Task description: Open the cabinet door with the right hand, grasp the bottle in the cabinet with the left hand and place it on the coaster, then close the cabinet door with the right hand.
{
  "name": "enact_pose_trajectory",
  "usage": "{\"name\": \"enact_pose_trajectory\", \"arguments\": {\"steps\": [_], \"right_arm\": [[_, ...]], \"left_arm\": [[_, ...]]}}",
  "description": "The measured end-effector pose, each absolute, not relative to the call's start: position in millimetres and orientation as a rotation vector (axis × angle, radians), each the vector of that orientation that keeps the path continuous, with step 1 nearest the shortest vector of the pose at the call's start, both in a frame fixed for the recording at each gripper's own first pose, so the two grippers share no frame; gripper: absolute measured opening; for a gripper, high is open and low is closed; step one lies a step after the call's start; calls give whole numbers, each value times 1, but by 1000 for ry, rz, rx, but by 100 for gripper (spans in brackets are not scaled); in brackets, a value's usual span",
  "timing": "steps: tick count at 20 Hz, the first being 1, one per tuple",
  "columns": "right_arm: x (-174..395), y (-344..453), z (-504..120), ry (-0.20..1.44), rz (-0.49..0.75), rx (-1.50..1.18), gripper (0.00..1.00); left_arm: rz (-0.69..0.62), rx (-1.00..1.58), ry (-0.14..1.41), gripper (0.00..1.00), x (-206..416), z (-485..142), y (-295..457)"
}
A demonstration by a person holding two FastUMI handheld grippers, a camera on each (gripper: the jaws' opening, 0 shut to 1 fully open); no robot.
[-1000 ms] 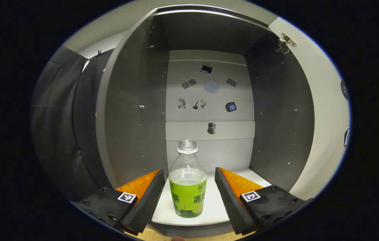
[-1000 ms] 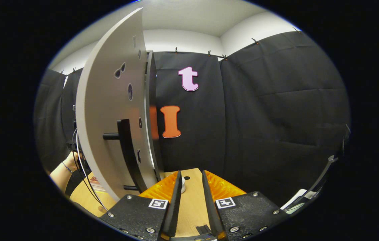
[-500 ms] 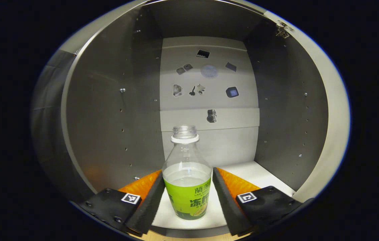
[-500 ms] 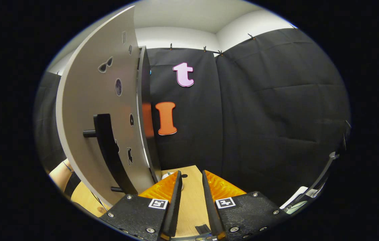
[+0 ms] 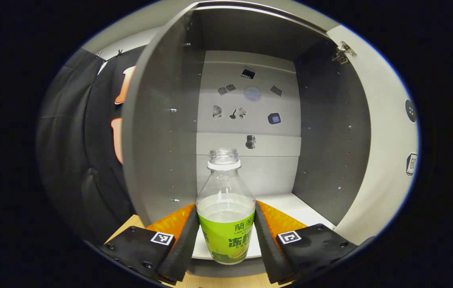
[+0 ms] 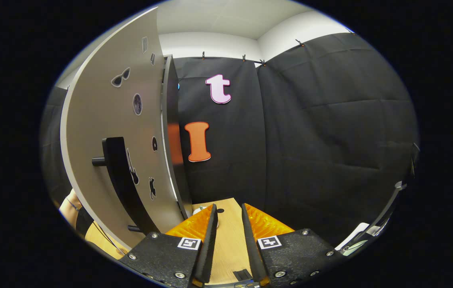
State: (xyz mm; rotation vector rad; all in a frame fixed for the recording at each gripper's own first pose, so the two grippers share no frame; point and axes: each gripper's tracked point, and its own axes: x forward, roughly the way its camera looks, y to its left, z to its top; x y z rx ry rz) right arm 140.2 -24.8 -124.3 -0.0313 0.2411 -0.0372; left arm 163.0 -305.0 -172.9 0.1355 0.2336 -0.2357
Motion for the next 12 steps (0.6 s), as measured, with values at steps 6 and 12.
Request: {"name": "enact_pose_trajectory", "arguments": {"steps": [6, 12], "right_arm": [[140, -17, -127, 237, -18, -32, 38], [132, -1, -131, 243, 10, -51, 38]], "left_arm": [[-218, 110, 238, 77, 101, -160, -251], [-159, 152, 242, 80, 47, -159, -188]]}}
